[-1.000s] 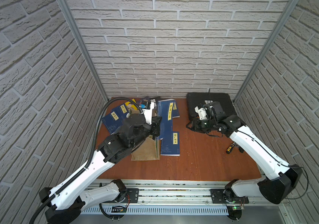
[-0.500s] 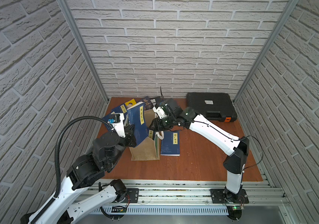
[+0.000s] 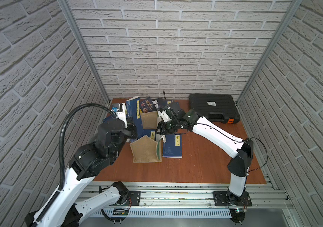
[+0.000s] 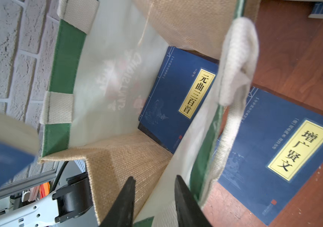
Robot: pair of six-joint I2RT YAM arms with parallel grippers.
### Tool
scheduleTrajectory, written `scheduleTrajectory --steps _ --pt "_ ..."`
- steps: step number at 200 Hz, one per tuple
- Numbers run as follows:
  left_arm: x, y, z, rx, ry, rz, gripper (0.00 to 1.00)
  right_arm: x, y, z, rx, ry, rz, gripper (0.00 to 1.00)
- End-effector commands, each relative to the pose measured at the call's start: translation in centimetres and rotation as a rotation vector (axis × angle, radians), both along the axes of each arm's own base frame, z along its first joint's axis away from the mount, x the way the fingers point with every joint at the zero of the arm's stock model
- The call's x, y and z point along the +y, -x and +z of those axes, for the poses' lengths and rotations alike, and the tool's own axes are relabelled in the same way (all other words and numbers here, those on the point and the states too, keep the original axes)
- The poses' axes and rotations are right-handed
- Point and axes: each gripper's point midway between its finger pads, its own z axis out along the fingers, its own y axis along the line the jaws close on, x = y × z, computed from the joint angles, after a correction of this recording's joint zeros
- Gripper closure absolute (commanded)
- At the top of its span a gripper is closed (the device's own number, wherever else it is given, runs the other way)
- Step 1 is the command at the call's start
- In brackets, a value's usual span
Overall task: Put the books into the canvas bag
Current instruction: Place the book in the canvas bag.
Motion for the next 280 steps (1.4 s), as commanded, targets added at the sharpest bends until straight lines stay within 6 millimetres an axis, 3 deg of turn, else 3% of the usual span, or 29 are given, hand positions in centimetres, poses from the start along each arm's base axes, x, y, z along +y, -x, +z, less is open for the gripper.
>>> scheduleTrajectory --steps 1,46,107,174,246,280 --pt "-1.8 -1.5 -1.0 0.095 0.102 -0.093 1.00 -0.8 0.8 1.6 -0.036 -0.010 0.014 0.65" --pt "-4.1 -4.0 -5.2 0.275 0.215 -0.187 1.00 -1.5 1.0 2.2 -0.058 -0.004 0.017 0.64" --pt "-4.1 -4.6 -9.1 0.383 0.260 -0.220 1.00 -3.4 0.1 3.8 -0.098 -0.001 -0.020 0.60" --pt "-3.9 -5.8 -13.4 0.528 0.263 -0.202 1.00 -1.5 0.1 2.0 -0.011 -0.049 0.022 0.58" --pt "-6.2 -9.3 -17.5 0.640 0.342 -0.296 1.00 -1.9 -0.5 0.4 0.007 -0.011 0.014 0.58" --pt "-4.5 -10.0 -21.6 0.681 0.386 -0.243 1.00 -2.7 -1.0 -0.3 0.013 0.006 -0.004 0.58"
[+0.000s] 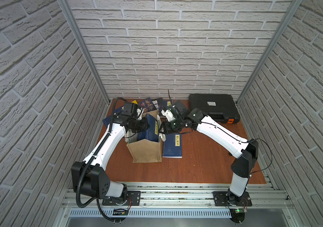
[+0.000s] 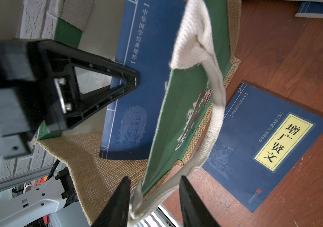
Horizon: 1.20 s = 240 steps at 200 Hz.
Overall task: Put the books into the canvas bag
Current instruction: Place the book in the canvas bag.
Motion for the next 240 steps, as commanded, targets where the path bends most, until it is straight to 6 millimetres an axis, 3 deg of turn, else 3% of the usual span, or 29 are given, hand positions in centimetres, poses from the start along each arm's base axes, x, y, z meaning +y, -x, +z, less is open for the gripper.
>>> scheduleTrajectory --steps 1,36,62,73,121,165,198,240 --pt "0.5 -1.2 -1.1 -0.029 0.054 0.010 1.00 -0.5 -0.6 -0.7 -0.001 0.013 -0.010 0.58" --pt "2.2 -1.1 -4.7 0.037 0.013 0.030 1.00 -1.3 -1.4 -1.3 0.004 0.020 -0.036 0.58" --pt "3.1 -1.1 -5.4 0.047 -0.052 0.031 1.00 -1.8 -1.8 -1.7 0.009 0.025 -0.052 0.58" --pt "3.4 -1.1 -5.0 0.040 -0.071 0.032 0.95 -2.2 -1.9 -1.9 0.014 0.030 -0.061 0.58" --pt "5.0 -1.1 -0.2 -0.058 -0.161 0.056 0.66 -4.1 -2.1 -2.4 0.033 0.052 -0.098 0.58" --pt "5.8 0.3 5.9 -0.199 -0.214 0.090 0.62 -6.0 -1.9 -2.0 0.019 0.050 -0.131 0.58" --pt "2.8 1.7 9.1 -0.287 -0.267 0.029 0.62 -7.5 -1.5 -1.9 0.014 0.052 -0.155 0.58" --pt "-5.0 2.9 11.2 -0.381 -0.309 -0.124 0.62 -9.6 -0.7 -1.8 0.014 0.055 -0.189 0.56"
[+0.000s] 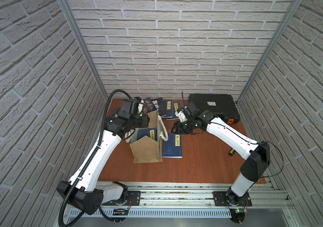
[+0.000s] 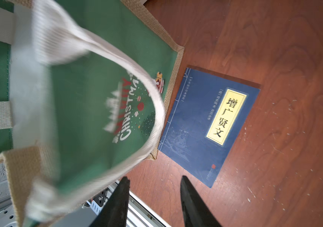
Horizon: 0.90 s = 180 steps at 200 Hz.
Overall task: Put the books into the canvas bag
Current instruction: Place the book in the canvas bag, then move the book to the center of the board.
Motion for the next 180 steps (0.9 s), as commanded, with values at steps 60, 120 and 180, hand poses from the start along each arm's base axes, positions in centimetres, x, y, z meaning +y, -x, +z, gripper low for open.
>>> scheduleTrajectory --steps 60,120,180 --pt "-13.9 0.6 -3.0 -0.024 -0.129 -0.178 0.59 -6.4 1.8 -1.3 0.010 0.052 -0.114 0.55" --pt "-17.1 -1.0 -14.7 0.154 -0.229 -0.046 0.43 -9.9 2.8 -8.2 0.160 0.119 -0.191 0.54" --pt "-13.8 -2.6 -22.9 0.325 -0.214 0.068 0.36 -7.5 2.5 -11.8 0.256 0.073 -0.190 0.52"
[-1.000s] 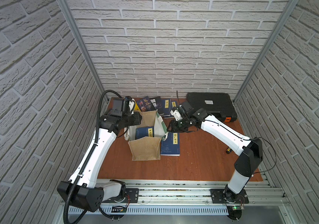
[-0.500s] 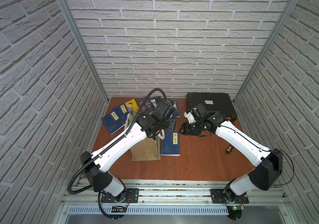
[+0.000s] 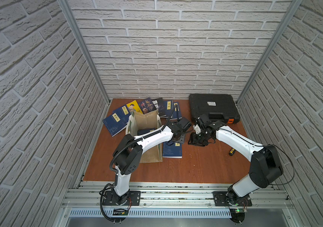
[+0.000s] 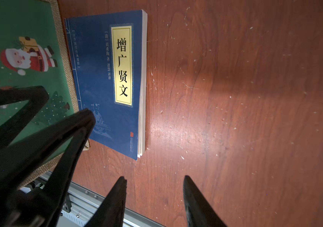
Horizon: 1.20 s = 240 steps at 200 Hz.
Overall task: Put the books into the canvas bag
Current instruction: Move the book to the center of the board.
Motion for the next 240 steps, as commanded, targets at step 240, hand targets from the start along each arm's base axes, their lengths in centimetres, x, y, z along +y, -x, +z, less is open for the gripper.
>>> scheduleTrajectory --steps 240 --pt "-5.1 3.5 -4.1 0.149 0.399 0.055 0.38 -3.2 1.2 -7.2 0.134 0.197 0.053 0.85"
